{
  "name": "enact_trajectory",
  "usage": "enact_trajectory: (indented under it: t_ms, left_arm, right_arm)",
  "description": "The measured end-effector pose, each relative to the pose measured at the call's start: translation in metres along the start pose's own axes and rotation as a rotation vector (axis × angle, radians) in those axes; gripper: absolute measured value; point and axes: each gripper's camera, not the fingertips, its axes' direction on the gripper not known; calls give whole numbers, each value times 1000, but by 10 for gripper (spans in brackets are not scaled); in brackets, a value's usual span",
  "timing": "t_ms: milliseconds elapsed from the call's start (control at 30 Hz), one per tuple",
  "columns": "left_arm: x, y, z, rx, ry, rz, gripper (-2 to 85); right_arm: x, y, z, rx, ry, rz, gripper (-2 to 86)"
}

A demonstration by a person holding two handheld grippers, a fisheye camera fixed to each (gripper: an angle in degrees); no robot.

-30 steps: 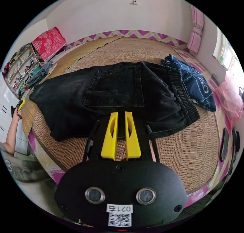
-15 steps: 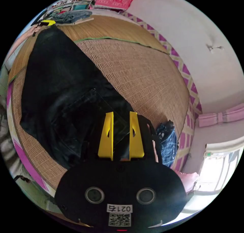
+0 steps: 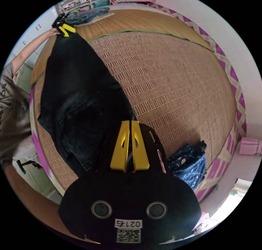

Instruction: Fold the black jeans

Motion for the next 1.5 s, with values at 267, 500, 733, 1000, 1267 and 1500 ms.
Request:
enact_trajectory:
  t_ms: [267, 500, 733, 1000, 1267, 1500]
  left_arm:
    - [13, -17, -5, 12, -96, -27, 56]
    - [24, -48, -5, -74, -79, 62, 40]
    - [68, 5, -113, 248, -108, 64, -7]
    - [240, 162, -219, 449, -104, 122, -9]
    - [292, 297, -161, 406, 52, -140, -9]
    - [257, 360, -156, 547, 242, -254, -7]
  right_arm:
    - [-4, 98, -80, 299, -4, 78, -5]
    - [-6, 138, -103, 331, 9, 98, -4]
    - [-15, 198, -147, 353, 19, 91, -2]
    - [-165, 381, -218, 515, -13, 41, 50]
    - [-287, 518, -124, 384, -186, 222, 92]
    - [-281, 576, -116, 401, -276, 346, 111]
